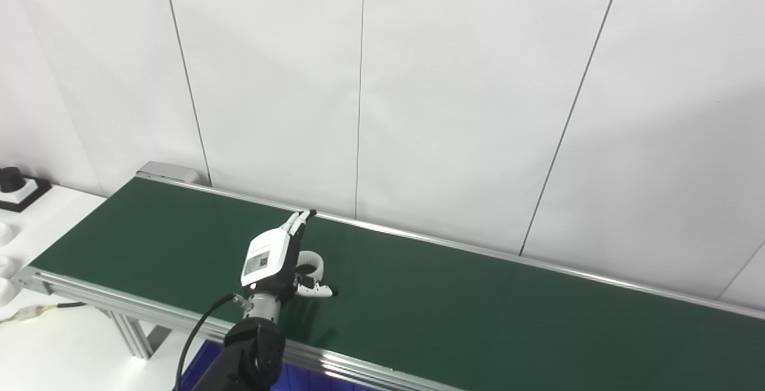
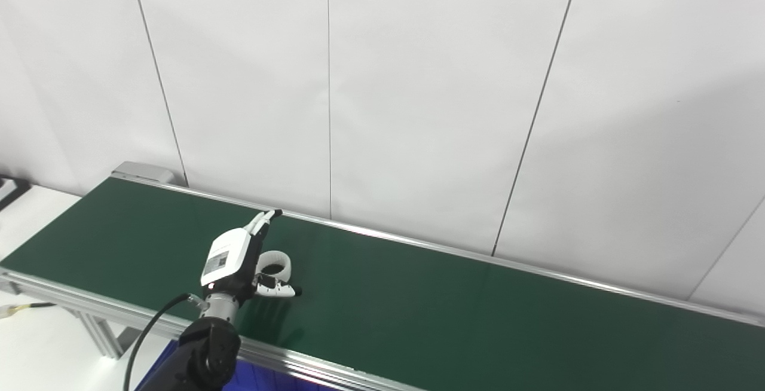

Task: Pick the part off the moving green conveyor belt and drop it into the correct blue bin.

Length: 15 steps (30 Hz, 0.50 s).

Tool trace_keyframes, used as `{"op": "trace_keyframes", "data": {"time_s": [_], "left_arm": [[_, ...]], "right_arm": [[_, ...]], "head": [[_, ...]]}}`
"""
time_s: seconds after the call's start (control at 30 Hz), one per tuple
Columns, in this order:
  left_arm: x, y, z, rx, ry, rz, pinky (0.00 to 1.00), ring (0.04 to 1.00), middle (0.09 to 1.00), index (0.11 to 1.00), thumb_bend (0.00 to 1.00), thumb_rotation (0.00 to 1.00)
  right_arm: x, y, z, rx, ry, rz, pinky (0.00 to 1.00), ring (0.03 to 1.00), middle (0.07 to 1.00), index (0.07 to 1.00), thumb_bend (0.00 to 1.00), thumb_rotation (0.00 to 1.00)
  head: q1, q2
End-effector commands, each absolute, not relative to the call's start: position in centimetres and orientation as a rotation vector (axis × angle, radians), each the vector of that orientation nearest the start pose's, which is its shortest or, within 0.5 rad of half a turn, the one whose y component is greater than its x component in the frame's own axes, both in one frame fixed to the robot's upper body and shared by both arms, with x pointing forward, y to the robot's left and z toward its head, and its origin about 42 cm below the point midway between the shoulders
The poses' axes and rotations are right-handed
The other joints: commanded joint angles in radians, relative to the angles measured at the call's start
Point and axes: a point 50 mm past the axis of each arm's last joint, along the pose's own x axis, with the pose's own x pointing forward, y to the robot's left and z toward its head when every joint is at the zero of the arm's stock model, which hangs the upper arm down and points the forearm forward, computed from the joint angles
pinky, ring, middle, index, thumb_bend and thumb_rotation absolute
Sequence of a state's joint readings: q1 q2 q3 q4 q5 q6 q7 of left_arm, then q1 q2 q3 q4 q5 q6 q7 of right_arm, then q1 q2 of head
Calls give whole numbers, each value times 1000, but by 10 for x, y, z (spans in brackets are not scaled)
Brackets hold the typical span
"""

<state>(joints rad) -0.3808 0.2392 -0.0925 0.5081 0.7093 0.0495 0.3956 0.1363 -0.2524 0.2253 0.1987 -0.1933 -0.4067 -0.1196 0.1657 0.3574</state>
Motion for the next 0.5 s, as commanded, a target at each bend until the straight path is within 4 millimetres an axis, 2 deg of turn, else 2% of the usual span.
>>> {"op": "trace_keyframes", "data": {"time_s": [0.0, 0.47], "left_arm": [[422, 285, 128, 1021, -130, 296, 840, 896, 942, 909, 838, 101], [437, 274, 103, 1012, -56, 242, 857, 910, 954, 913, 813, 132]], "right_arm": [[218, -250, 47, -373, -175, 176, 695, 756, 783, 835, 927, 468], [213, -251, 48, -367, -178, 171, 696, 758, 781, 832, 920, 447]], "head": [[0, 1], [-5, 3]]}}
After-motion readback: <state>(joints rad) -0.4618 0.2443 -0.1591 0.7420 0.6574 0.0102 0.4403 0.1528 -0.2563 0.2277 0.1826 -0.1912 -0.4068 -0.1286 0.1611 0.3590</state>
